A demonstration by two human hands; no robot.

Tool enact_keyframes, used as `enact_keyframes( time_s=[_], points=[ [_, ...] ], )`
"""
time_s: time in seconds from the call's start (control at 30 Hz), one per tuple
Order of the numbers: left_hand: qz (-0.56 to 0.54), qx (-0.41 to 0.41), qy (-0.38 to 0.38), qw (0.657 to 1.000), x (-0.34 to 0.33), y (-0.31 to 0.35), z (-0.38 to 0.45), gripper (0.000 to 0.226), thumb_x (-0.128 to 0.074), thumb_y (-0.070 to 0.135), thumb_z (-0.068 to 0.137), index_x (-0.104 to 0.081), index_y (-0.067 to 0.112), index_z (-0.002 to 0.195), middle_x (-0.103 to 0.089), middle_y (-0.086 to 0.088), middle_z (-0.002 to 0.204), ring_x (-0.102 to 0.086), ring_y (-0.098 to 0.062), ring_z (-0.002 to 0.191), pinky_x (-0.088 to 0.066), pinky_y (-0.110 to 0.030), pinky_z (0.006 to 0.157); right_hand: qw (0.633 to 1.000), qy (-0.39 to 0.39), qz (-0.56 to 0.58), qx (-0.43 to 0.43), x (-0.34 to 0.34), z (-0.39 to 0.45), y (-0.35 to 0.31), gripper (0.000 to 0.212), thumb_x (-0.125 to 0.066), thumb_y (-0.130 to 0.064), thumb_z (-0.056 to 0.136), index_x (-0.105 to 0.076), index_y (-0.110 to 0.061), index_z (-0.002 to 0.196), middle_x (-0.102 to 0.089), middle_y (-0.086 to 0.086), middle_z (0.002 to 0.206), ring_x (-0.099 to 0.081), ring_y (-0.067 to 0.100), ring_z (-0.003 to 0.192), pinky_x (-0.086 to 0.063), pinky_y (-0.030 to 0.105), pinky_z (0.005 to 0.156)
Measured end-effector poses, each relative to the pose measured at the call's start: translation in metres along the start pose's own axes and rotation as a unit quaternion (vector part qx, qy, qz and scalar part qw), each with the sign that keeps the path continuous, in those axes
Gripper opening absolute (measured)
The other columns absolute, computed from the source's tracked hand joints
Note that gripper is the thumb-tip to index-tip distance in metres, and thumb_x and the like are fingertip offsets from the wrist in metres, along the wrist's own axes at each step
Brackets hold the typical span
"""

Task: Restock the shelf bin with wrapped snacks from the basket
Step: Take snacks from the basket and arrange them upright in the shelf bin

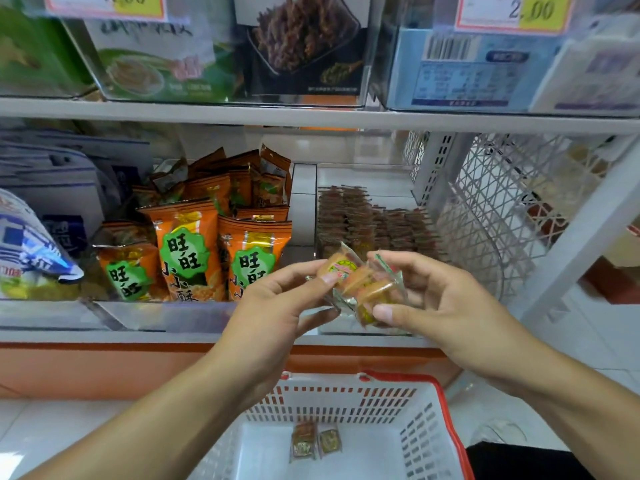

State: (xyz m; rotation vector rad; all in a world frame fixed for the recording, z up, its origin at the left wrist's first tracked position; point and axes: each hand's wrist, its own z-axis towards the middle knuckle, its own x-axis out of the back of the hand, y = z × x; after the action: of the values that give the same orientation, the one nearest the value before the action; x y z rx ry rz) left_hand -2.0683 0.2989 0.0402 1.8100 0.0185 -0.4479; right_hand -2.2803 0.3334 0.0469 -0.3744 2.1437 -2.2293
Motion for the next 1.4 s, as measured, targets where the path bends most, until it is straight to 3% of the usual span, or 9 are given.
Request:
enact_keyframes(
  time_s=[0.23, 0.47, 0.63, 0.73, 0.83, 0.93, 1.03, 1.2, 1.4],
  points=[
    [-0.004, -0.024, -0.04, 0.999, -0.003, -0.001, 0.0, 0.03, -0.073, 0.035, 0.078, -0.081, 0.021, 0.103, -0.078, -0.007, 0.11, -0.073, -0.015, 0.101, -0.055, -0.026, 0.083, 0.993, -0.008, 0.079, -0.083, -0.002, -0.002, -0.005, 0.054, -0.081, -0.008, 0.073, -0.067, -0.021, 0.123, -0.072, 0.012, 0.118, -0.072, 0.029, 0.107, -0.059, 0.032, 0.088],
    [-0.054, -0.035, -0.058, 0.996, -0.005, -0.003, 0.003, 0.024, -0.072, 0.028, 0.078, -0.082, 0.014, 0.094, -0.077, -0.006, 0.103, -0.07, -0.011, 0.095, -0.055, -0.02, 0.08, 0.937, -0.1, 0.266, -0.205, -0.004, -0.005, -0.012, 0.041, -0.071, 0.001, 0.082, -0.069, -0.003, 0.123, -0.067, 0.023, 0.126, -0.068, 0.029, 0.107, -0.06, 0.032, 0.088],
    [0.077, -0.085, 0.001, 0.993, 0.0, -0.009, 0.006, 0.028, -0.077, 0.04, 0.076, -0.083, 0.018, 0.091, -0.08, -0.005, 0.099, -0.075, -0.017, 0.099, -0.059, -0.026, 0.083, 0.99, -0.012, 0.027, -0.139, -0.009, -0.008, -0.001, 0.06, -0.088, -0.009, 0.073, -0.066, -0.029, 0.124, -0.072, 0.009, 0.114, -0.071, 0.035, 0.104, -0.054, 0.053, 0.099],
    [0.261, -0.113, -0.008, 0.959, 0.003, -0.011, 0.006, 0.009, -0.077, 0.035, 0.085, -0.083, 0.029, 0.085, -0.08, 0.006, 0.088, -0.075, -0.008, 0.089, -0.057, -0.02, 0.075, 0.988, -0.017, -0.109, -0.104, -0.01, -0.009, 0.0, 0.081, -0.093, -0.016, 0.068, -0.054, -0.048, 0.132, -0.068, -0.004, 0.1, -0.073, 0.019, 0.086, -0.06, 0.044, 0.087],
    [0.323, -0.103, -0.025, 0.94, 0.001, -0.014, 0.004, 0.023, -0.073, 0.051, 0.083, -0.083, 0.03, 0.081, -0.078, 0.008, 0.081, -0.074, -0.006, 0.079, -0.055, -0.016, 0.064, 0.978, -0.059, -0.17, -0.106, -0.013, -0.01, 0.002, 0.075, -0.093, -0.024, 0.067, -0.058, -0.055, 0.125, -0.061, -0.002, 0.106, -0.07, 0.024, 0.088, -0.06, 0.046, 0.085],
    [0.205, -0.026, -0.015, 0.978, -0.006, -0.012, 0.003, 0.051, -0.062, 0.063, 0.087, -0.079, 0.016, 0.076, -0.077, -0.001, 0.077, -0.073, -0.02, 0.073, -0.058, -0.028, 0.07, 0.991, -0.041, -0.071, -0.104, -0.016, -0.009, 0.004, 0.068, -0.094, -0.022, 0.063, -0.064, -0.044, 0.121, -0.063, 0.012, 0.115, -0.071, 0.039, 0.099, -0.055, 0.058, 0.09],
    [0.11, 0.056, 0.046, 0.991, -0.006, -0.01, 0.007, 0.049, -0.059, 0.061, 0.091, -0.075, 0.015, 0.087, -0.076, -0.004, 0.087, -0.07, -0.021, 0.085, -0.053, -0.04, 0.081, 0.996, -0.028, -0.046, -0.071, -0.018, -0.008, 0.002, 0.059, -0.093, -0.023, 0.065, -0.066, -0.039, 0.115, -0.065, 0.014, 0.118, -0.07, 0.039, 0.1, -0.056, 0.058, 0.089],
    [-0.03, 0.232, -0.089, 0.968, -0.009, -0.015, -0.004, 0.072, -0.047, 0.071, 0.093, -0.079, 0.009, 0.107, -0.075, -0.019, 0.114, -0.075, -0.026, 0.087, -0.061, -0.036, 0.068, 0.98, -0.028, -0.196, 0.011, -0.024, -0.012, -0.002, 0.054, -0.089, -0.032, 0.071, -0.06, -0.044, 0.114, -0.067, -0.014, 0.106, -0.066, 0.007, 0.097, -0.057, 0.027, 0.083],
    [-0.111, 0.228, -0.05, 0.966, -0.021, -0.027, -0.004, 0.062, -0.055, 0.065, 0.093, -0.08, 0.01, 0.103, -0.074, -0.02, 0.111, -0.072, -0.029, 0.091, -0.053, -0.033, 0.068, 0.935, -0.041, -0.347, 0.058, -0.028, -0.012, -0.004, 0.057, -0.083, -0.053, 0.071, -0.051, -0.049, 0.118, -0.047, -0.027, 0.12, -0.046, -0.004, 0.116, -0.041, 0.018, 0.088]
  ],
)
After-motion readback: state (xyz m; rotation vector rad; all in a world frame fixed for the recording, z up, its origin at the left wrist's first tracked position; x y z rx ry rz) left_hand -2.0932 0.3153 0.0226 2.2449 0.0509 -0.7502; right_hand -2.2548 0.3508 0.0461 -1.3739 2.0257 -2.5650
